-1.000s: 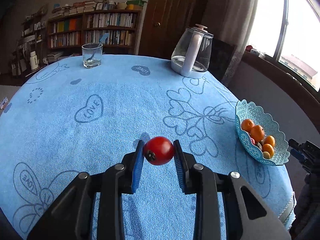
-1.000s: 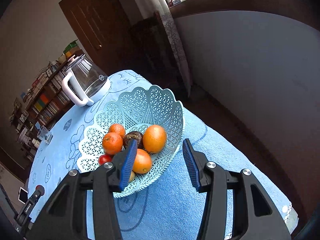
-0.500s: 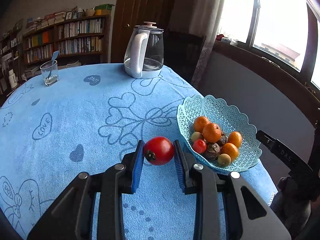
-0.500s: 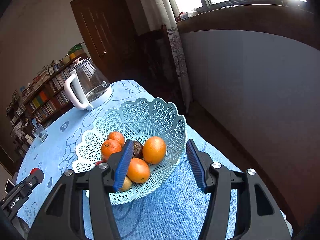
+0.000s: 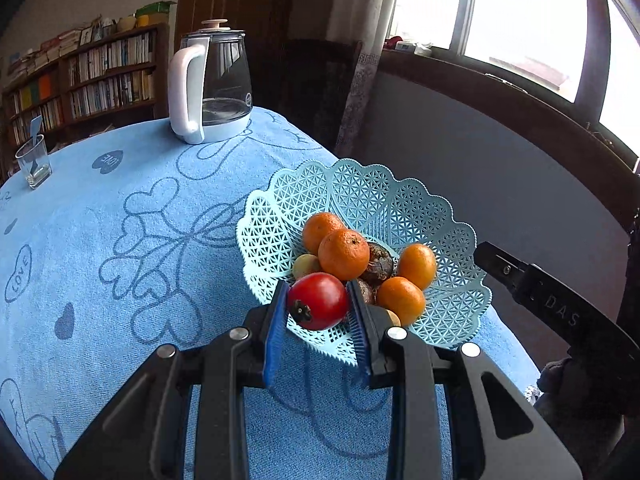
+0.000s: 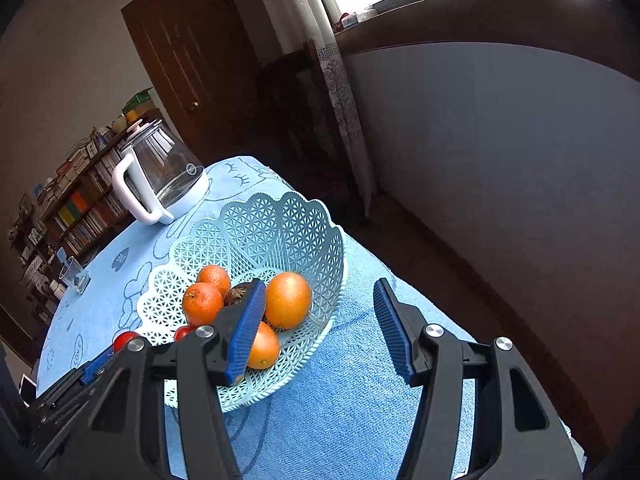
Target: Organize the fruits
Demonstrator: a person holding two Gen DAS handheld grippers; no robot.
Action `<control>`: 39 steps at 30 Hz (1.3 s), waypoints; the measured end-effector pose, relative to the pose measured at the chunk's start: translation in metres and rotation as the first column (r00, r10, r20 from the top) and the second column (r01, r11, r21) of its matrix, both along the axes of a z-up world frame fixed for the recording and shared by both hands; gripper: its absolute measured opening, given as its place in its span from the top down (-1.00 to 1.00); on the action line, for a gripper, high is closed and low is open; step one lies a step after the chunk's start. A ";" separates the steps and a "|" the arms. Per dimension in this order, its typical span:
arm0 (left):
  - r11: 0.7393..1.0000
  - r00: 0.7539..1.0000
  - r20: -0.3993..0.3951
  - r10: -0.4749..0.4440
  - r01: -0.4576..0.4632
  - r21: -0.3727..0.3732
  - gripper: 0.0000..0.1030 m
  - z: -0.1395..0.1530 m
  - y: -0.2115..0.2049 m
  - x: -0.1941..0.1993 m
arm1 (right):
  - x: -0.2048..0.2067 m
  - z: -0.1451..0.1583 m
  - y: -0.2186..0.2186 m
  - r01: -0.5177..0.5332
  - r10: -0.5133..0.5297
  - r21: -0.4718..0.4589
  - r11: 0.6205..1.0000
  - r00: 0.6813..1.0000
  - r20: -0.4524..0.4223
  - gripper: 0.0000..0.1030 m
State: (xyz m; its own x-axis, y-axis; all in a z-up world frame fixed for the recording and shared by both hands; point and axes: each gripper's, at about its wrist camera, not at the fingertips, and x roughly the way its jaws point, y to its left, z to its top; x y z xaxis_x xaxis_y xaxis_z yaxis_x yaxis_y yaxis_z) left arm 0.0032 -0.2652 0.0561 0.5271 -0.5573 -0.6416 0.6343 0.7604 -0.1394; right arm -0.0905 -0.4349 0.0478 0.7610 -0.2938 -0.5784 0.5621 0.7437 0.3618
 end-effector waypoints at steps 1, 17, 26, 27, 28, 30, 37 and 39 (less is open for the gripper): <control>1.000 1.000 -0.004 -0.002 0.002 0.001 0.42 -0.002 -0.002 0.000 | -0.001 0.000 -0.001 0.002 -0.002 0.001 1.000 1.000 0.001 -0.13; 0.999 0.999 0.020 -0.030 0.030 0.014 0.40 -0.007 -0.003 -0.005 | -0.002 0.003 0.001 -0.004 0.004 -0.006 1.000 1.000 0.004 -0.13; 0.999 0.998 0.065 0.017 -0.019 0.030 -0.21 0.000 0.011 -0.011 | -0.008 0.007 -0.002 0.003 -0.003 -0.001 1.000 1.000 0.021 -0.13; 0.998 0.997 0.078 0.024 -0.028 0.048 -0.21 0.001 0.011 -0.012 | -0.008 0.008 -0.002 0.000 0.000 -0.001 1.000 1.000 0.023 -0.13; 0.997 0.995 0.094 0.032 -0.038 0.066 -0.23 0.001 0.011 -0.013 | -0.009 0.009 -0.003 -0.004 0.004 -0.001 1.000 1.000 0.026 -0.13; 0.994 0.992 0.122 0.044 -0.055 0.091 -0.42 0.003 0.012 -0.016 | -0.011 0.011 -0.002 -0.010 0.010 -0.003 1.000 0.999 0.031 -0.14; 0.986 0.978 0.199 0.069 -0.097 0.133 -0.75 0.010 0.016 -0.027 | -0.015 0.021 -0.001 -0.038 0.039 -0.012 0.999 0.998 0.050 -0.36; 0.985 0.975 0.210 0.072 -0.103 0.139 -0.75 0.012 0.018 -0.029 | -0.016 0.023 -0.001 -0.042 0.043 -0.014 0.999 0.998 0.054 -0.39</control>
